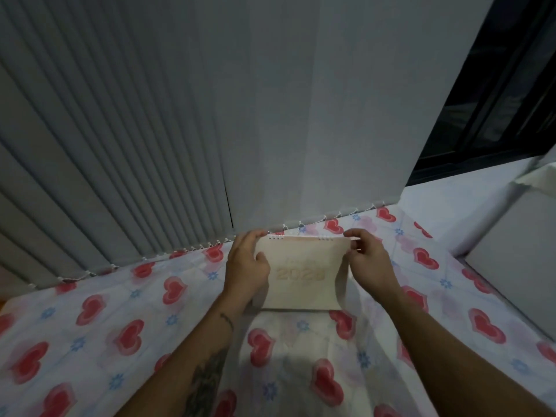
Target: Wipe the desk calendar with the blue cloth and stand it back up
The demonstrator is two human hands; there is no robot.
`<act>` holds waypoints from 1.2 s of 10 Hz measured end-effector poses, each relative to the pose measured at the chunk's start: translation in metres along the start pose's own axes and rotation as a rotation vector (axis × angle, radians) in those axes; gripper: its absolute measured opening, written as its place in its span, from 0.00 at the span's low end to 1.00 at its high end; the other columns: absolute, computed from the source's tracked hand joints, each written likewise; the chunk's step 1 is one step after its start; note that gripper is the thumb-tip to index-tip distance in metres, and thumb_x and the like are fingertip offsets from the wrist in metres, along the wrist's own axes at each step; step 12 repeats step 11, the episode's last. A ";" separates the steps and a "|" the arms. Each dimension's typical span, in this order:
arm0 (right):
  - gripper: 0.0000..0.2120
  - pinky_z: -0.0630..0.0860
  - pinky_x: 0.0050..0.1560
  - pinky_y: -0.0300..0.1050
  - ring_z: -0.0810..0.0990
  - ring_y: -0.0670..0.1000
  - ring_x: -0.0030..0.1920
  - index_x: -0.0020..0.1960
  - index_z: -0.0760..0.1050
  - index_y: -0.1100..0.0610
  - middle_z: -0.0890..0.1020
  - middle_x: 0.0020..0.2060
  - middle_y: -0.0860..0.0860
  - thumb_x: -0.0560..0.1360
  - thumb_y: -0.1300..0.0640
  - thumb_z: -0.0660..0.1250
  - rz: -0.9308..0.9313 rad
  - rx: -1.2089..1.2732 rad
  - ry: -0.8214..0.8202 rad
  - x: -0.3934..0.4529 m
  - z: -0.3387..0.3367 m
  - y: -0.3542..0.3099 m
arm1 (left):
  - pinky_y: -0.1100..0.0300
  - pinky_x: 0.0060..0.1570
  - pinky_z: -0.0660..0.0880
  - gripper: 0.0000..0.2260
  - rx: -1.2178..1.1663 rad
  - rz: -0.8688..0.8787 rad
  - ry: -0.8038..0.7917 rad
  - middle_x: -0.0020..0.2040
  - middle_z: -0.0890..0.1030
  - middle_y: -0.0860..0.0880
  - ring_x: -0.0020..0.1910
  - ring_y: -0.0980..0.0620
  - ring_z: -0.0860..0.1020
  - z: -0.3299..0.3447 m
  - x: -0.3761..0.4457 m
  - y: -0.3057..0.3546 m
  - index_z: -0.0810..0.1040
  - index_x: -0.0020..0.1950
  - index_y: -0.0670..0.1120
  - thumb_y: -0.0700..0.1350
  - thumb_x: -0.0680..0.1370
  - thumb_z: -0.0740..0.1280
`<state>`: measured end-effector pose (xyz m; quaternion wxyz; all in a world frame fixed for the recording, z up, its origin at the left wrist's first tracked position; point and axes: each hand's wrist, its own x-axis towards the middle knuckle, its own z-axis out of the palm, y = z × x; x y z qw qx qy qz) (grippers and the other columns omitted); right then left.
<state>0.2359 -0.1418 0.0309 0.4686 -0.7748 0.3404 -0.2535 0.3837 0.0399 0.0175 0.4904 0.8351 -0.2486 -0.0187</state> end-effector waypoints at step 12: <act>0.30 0.70 0.61 0.53 0.70 0.62 0.67 0.75 0.58 0.55 0.68 0.71 0.59 0.75 0.56 0.66 -0.016 -0.384 -0.251 0.086 -0.018 -0.004 | 0.50 0.66 0.68 0.30 0.512 -0.043 -0.195 0.74 0.64 0.48 0.72 0.43 0.66 -0.010 0.020 0.023 0.61 0.77 0.52 0.42 0.76 0.66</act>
